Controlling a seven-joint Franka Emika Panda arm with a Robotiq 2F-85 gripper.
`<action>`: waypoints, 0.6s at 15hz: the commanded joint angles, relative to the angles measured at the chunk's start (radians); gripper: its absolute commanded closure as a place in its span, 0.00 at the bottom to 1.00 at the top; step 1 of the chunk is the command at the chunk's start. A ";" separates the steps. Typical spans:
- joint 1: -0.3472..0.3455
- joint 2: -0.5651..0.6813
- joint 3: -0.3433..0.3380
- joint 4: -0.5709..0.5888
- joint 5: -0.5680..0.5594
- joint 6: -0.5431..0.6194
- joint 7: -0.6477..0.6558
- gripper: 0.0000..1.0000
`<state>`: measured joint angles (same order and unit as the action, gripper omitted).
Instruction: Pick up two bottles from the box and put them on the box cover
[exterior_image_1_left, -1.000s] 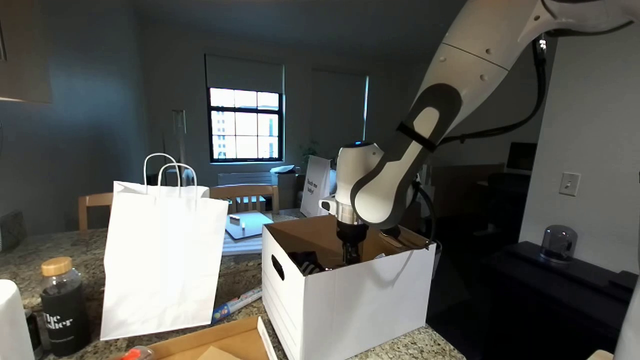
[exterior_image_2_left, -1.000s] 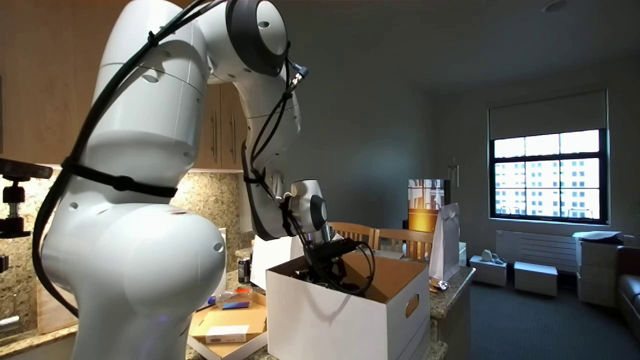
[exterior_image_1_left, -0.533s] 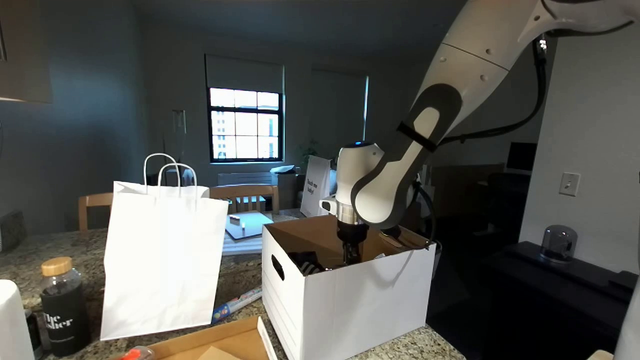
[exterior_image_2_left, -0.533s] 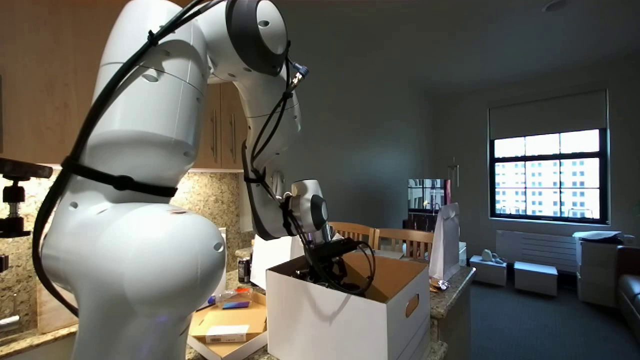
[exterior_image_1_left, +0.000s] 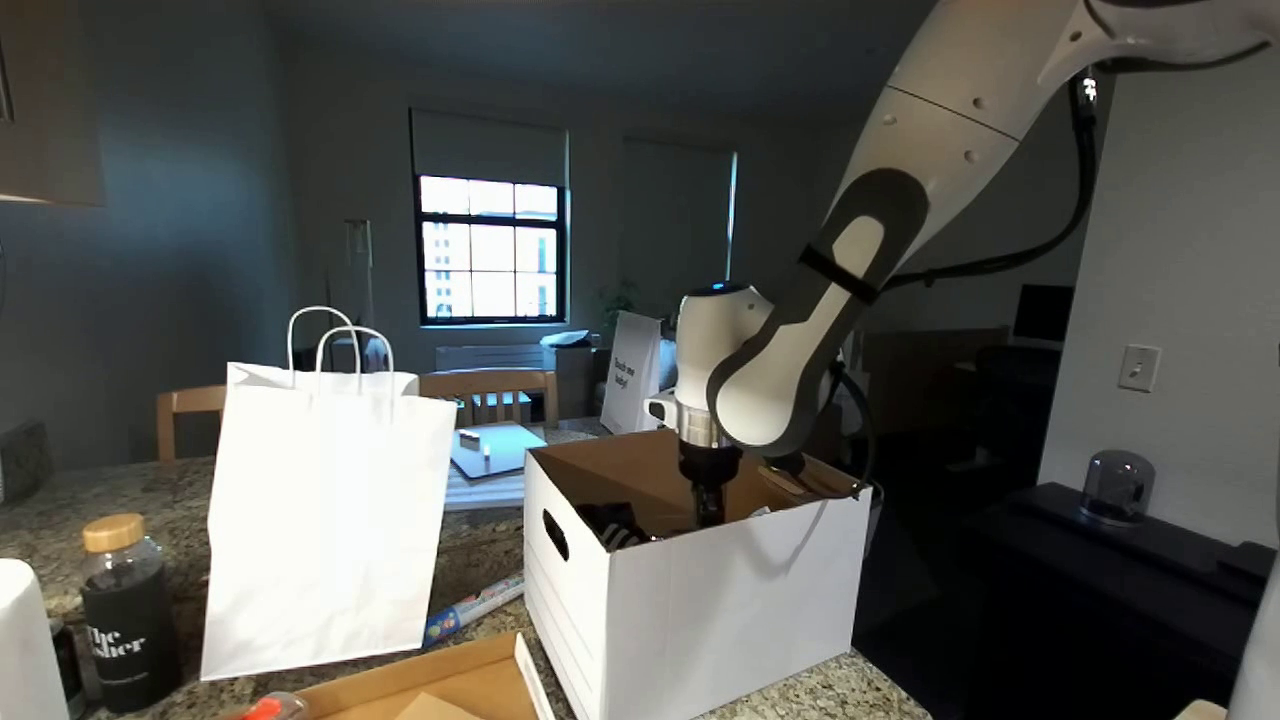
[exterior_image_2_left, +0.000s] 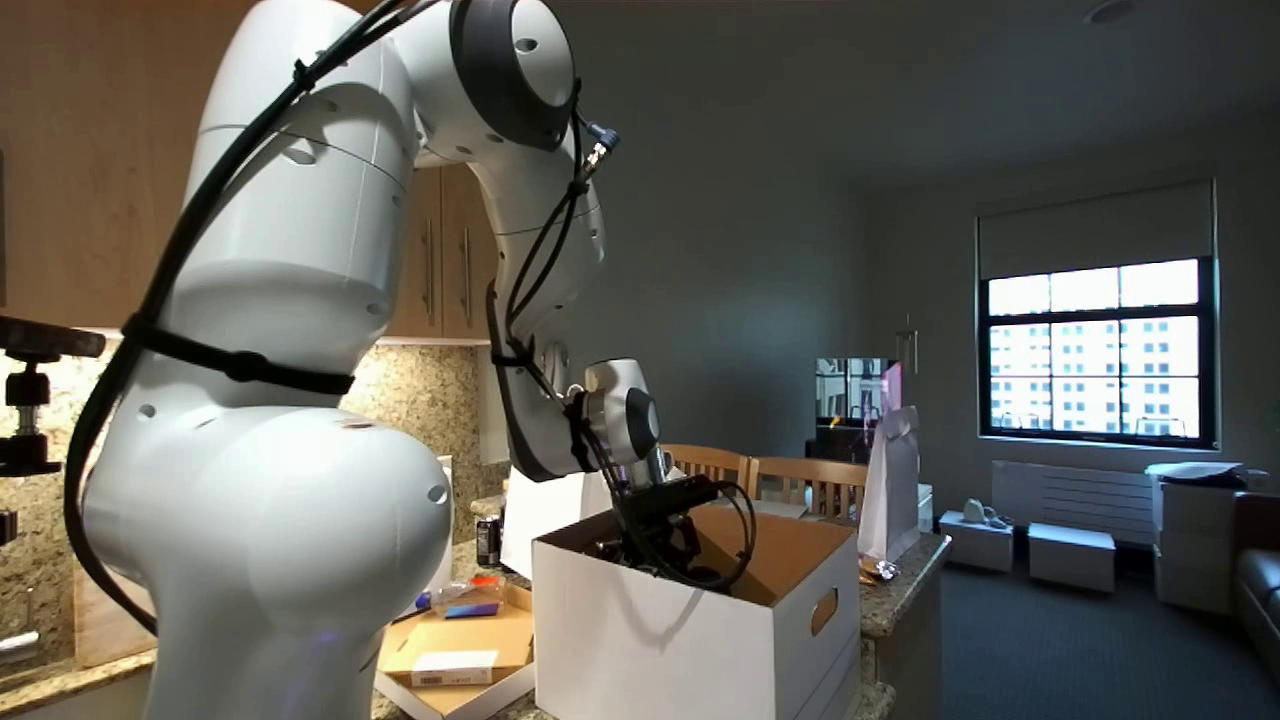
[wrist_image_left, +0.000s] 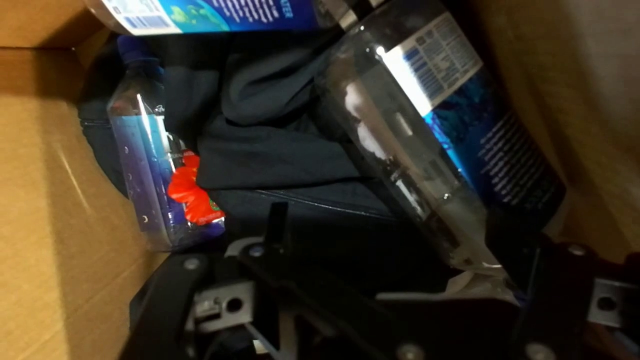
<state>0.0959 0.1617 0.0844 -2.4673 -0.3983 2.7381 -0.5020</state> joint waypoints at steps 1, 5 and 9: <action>-0.012 0.024 0.013 -0.007 0.010 0.011 -0.016 0.00; -0.012 0.055 0.023 -0.015 0.004 0.080 -0.017 0.00; -0.016 0.072 0.044 -0.020 0.011 0.125 -0.036 0.00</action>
<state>0.0958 0.2158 0.1075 -2.4674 -0.3977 2.8171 -0.5051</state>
